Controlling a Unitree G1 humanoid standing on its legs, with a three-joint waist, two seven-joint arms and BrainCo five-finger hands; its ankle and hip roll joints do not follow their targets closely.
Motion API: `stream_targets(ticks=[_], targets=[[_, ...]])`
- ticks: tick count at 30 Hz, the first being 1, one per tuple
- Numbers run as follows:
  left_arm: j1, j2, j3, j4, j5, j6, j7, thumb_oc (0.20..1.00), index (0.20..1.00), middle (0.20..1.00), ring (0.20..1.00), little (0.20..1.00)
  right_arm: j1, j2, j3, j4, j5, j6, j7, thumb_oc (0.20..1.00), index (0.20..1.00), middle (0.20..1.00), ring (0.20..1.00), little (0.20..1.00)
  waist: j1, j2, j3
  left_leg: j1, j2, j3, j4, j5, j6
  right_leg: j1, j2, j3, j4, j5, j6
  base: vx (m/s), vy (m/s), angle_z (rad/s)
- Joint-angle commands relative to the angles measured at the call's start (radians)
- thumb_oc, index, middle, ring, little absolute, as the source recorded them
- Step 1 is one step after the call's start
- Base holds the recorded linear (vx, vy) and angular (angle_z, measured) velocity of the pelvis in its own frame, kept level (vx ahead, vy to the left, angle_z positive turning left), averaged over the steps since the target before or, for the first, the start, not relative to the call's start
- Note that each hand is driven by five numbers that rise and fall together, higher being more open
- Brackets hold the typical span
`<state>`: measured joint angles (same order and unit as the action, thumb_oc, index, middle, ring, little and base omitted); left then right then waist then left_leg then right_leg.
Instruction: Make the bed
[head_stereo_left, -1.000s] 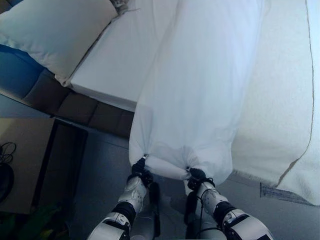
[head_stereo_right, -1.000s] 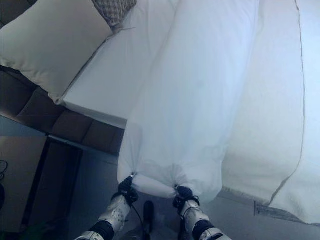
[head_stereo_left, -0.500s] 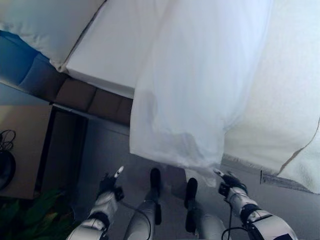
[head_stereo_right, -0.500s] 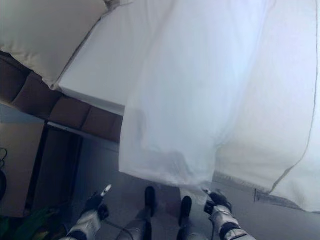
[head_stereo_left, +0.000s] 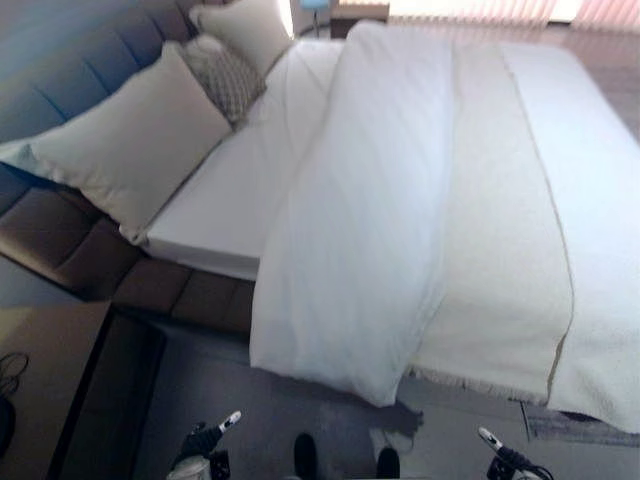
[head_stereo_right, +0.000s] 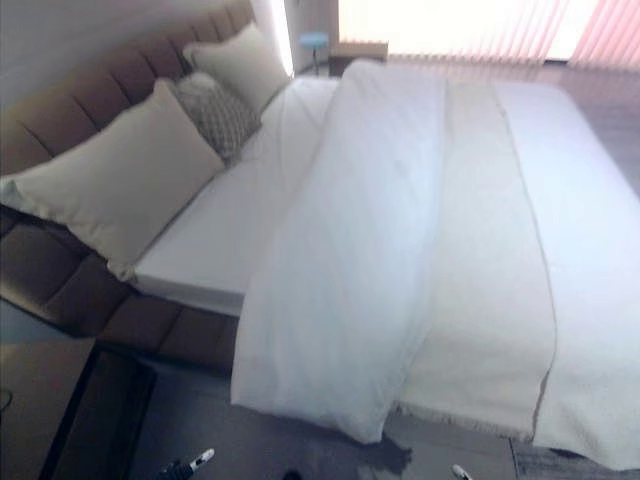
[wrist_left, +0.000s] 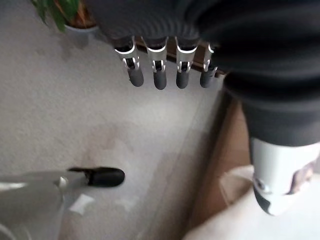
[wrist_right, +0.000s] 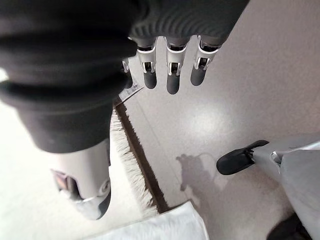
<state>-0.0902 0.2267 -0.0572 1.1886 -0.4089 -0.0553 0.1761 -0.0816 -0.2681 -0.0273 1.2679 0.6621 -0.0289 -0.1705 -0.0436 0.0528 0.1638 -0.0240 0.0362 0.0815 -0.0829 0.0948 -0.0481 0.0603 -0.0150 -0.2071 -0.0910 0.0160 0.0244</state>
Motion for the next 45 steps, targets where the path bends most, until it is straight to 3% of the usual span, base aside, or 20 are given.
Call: stream_targets(ticks=[1, 3, 5, 7, 10, 14, 17, 18, 22, 24, 25, 28, 31, 39, 45], targets=[[-0.011, -0.004, 0.002, -0.147, -0.077, -0.048, -0.018, 1.000, 1.000, 1.000, 1.000, 1.000, -0.009, -0.033, 0.068, -0.220, -0.121, -0.031, 0.014, 1.000, 1.000, 1.000, 1.000, 1.000, 0.000, -0.023, 0.040, -0.029, -0.051, 0.041, 0.182, -0.088, -0.026, -0.052, -0.020, 0.024, 0.099, -0.074, 0.030, -0.05, -0.101, 0.03], [-0.007, 0.008, -0.015, -0.256, -0.092, -0.061, -0.035, 1.000, 1.000, 1.000, 1.000, 1.000, 0.002, -0.061, 0.096, -0.376, -0.165, -0.042, 0.019, 1.000, 1.000, 1.000, 1.000, 1.000, 0.010, -0.042, 0.064, -0.100, -0.053, 0.038, 0.316, -0.070, -0.043, -0.042, -0.031, 0.018, 0.100, -0.072, 0.021, -0.06, -0.084, 0.08], [-0.019, 0.012, -0.032, -0.317, -0.118, -0.074, -0.048, 1.000, 1.000, 1.000, 1.000, 1.000, -0.022, -0.085, 0.126, -0.440, -0.190, -0.050, 0.032, 1.000, 1.000, 1.000, 1.000, 1.000, 0.024, -0.050, 0.077, -0.162, -0.059, 0.012, 0.358, -0.052, -0.048, -0.042, -0.038, 0.014, 0.092, -0.068, 0.023, -0.02, -0.021, 0.03], [-0.032, 0.022, -0.048, -0.396, -0.142, -0.076, -0.059, 1.000, 1.000, 1.000, 1.000, 1.000, -0.058, -0.107, 0.161, -0.535, -0.220, -0.048, 0.039, 1.000, 1.000, 1.000, 1.000, 1.000, 0.035, -0.053, 0.071, -0.203, -0.043, 0.018, 0.277, -0.062, -0.033, -0.047, -0.042, 0.016, 0.074, -0.064, 0.036, 0.07, 0.037, -0.06], [-0.080, 0.038, -0.083, -0.494, -0.193, -0.087, -0.073, 1.000, 1.000, 1.000, 1.000, 1.000, -0.141, -0.129, 0.211, -0.608, -0.247, -0.052, 0.041, 1.000, 1.000, 1.000, 1.000, 1.000, 0.058, -0.057, 0.076, -0.267, -0.031, 0.012, 0.214, -0.010, -0.036, -0.052, -0.033, 0.033, 0.059, -0.063, 0.049, 0.10, 0.063, 0.04], [-0.144, 0.063, -0.124, -0.599, -0.257, -0.098, -0.099, 1.000, 1.000, 1.000, 1.000, 1.000, -0.254, -0.125, 0.284, -0.655, -0.240, -0.049, 0.074, 1.000, 1.000, 1.000, 1.000, 1.000, 0.069, -0.065, 0.084, -0.250, -0.038, 0.022, 0.190, -0.035, -0.008, -0.082, -0.045, 0.062, 0.077, -0.078, 0.060, 0.10, 0.191, -0.23], [-0.241, 0.091, -0.162, -0.643, -0.324, -0.098, -0.103, 1.000, 1.000, 1.000, 1.000, 1.000, -0.369, -0.102, 0.349, -0.709, -0.196, -0.047, 0.086, 1.000, 1.000, 1.000, 1.000, 1.000, 0.086, -0.078, 0.112, -0.269, -0.039, 0.050, 0.209, -0.063, 0.019, -0.159, -0.073, 0.080, 0.197, -0.099, 0.079, 0.04, 0.261, -0.64], [-0.322, 0.106, -0.194, -0.635, -0.373, -0.099, -0.107, 1.000, 1.000, 1.000, 1.000, 1.000, -0.441, -0.084, 0.381, -0.739, -0.152, -0.055, 0.082, 1.000, 1.000, 1.000, 1.000, 1.000, 0.084, -0.078, 0.146, -0.263, -0.040, 0.060, 0.208, -0.073, 0.032, -0.238, -0.093, 0.077, 0.312, -0.088, 0.101, 0.01, 0.229, -0.56], [-0.478, 0.148, -0.240, -0.608, -0.474, -0.109, -0.119, 1.000, 1.000, 1.000, 1.000, 1.000, -0.585, -0.086, 0.410, -0.758, -0.060, -0.078, 0.065, 1.000, 1.000, 1.000, 1.000, 1.000, 0.066, -0.059, 0.203, -0.271, -0.043, 0.061, 0.217, -0.080, 0.043, -0.329, -0.114, 0.093, 0.421, -0.058, 0.099, 0.00, 0.172, -0.24], [-0.597, 0.172, -0.276, -0.590, -0.561, -0.110, -0.152, 1.000, 1.000, 1.000, 1.000, 1.000, -0.702, -0.074, 0.421, -0.762, 0.050, -0.105, 0.067, 1.000, 1.000, 1.000, 1.000, 1.000, 0.068, -0.053, 0.232, -0.279, -0.049, 0.067, 0.212, -0.088, 0.040, -0.364, -0.122, 0.070, 0.357, -0.046, 0.087, 0.07, 0.101, 0.09], [-0.668, 0.176, -0.297, -0.583, -0.613, -0.100, -0.179, 1.000, 1.000, 1.000, 1.000, 1.000, -0.767, -0.058, 0.414, -0.742, 0.163, -0.124, 0.084, 1.000, 1.000, 1.000, 1.000, 1.000, 0.064, -0.063, 0.246, -0.291, -0.061, 0.078, 0.207, -0.090, 0.037, -0.389, -0.110, 0.059, 0.253, 0.000, 0.089, 0.07, 0.033, 0.03], [-0.746, 0.178, -0.310, -0.564, -0.674, -0.096, -0.205, 1.000, 1.000, 1.000, 1.000, 1.000, -0.839, -0.054, 0.435, -0.718, 0.261, -0.144, 0.109, 1.000, 1.000, 1.000, 1.000, 1.000, 0.051, -0.068, 0.262, -0.305, -0.073, 0.065, 0.205, -0.093, 0.038, -0.463, -0.080, 0.080, 0.188, 0.048, 0.101, 0.12, -0.042, -0.14], [-0.846, 0.145, -0.337, -0.578, -0.757, -0.092, -0.216, 1.000, 1.000, 1.000, 1.000, 1.000, -0.923, -0.046, 0.438, -0.730, 0.376, -0.169, 0.112, 1.000, 1.000, 1.000, 1.000, 1.000, 0.049, -0.069, 0.261, -0.351, -0.082, 0.043, 0.203, -0.072, 0.028, -0.448, -0.074, 0.100, 0.148, 0.067, 0.097, 0.07, -0.076, 0.19], [-1.047, 0.124, -0.316, -0.462, -0.842, -0.074, -0.219, 1.000, 1.000, 1.000, 1.000, 1.000, -1.143, -0.019, 0.454, -0.585, 0.501, -0.182, 0.100, 1.000, 1.000, 1.000, 1.000, 1.000, 0.059, -0.090, 0.277, -0.464, -0.057, -0.012, 0.105, 0.019, -0.015, -0.529, -0.039, 0.027, 0.064, 0.118, 0.090, 0.04, -0.131, 0.15], [-1.185, 0.112, -0.290, -0.320, -0.898, -0.070, -0.191, 1.000, 1.000, 1.000, 1.000, 1.000, -1.302, -0.017, 0.451, -0.417, 0.550, -0.188, 0.047, 1.000, 1.000, 1.000, 1.000, 1.000, 0.050, -0.096, 0.308, -0.596, -0.051, -0.053, 0.130, 0.001, -0.033, -0.637, -0.028, 0.022, 0.074, 0.111, 0.092, 0.02, -0.066, 0.11]])
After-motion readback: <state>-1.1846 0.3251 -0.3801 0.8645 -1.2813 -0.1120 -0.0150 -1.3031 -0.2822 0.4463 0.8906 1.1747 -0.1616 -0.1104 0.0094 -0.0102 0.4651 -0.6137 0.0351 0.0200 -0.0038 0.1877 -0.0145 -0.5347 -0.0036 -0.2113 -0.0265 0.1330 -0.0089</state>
